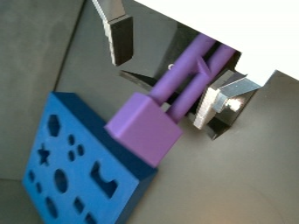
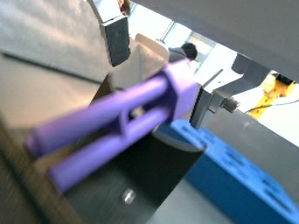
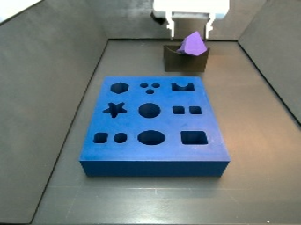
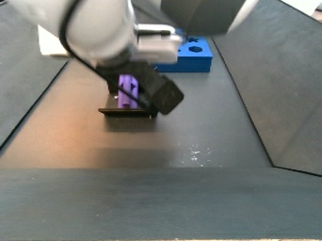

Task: Pick up the 3 prong object. Move up. Rotate the 3 prong object. Place the 3 prong object on the fixture. Regrasp the 3 prong object. Move to above the board. Insert the 3 prong object.
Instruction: Regrasp the 3 prong object.

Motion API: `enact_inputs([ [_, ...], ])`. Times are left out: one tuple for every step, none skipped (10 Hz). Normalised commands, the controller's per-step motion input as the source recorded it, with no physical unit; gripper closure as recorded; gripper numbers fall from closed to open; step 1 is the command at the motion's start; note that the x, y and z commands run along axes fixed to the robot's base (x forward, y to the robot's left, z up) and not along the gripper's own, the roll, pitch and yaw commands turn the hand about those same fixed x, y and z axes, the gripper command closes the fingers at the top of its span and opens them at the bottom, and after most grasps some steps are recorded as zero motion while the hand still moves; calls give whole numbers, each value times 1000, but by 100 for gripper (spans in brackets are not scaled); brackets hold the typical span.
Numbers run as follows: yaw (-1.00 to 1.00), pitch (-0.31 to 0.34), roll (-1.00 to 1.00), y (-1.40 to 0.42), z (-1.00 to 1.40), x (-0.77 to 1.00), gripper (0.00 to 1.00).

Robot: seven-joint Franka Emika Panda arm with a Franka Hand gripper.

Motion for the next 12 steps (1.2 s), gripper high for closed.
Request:
enact_inputs([
  [52,-17,30,-4,1000,-37,0],
  [51,14,40,0,852,-46,0],
  [47,42,45,1,677,-43,0],
  [36,75,50,5,446,-35,0],
  [27,88,51,6,327,-32,0],
  [25,65,1000,-1000,917,6,0],
  [23,65,1000,-1000,848,8,0],
  [22,57,1000,-1000,827,-11,0],
  [21,47,1000,-1000,764,-64,0],
  [20,42,1000,-899,604,-82,0],
  [19,38,1000,-724,384,-73,0],
  [19,34,1000,-484,116,-45,0],
])
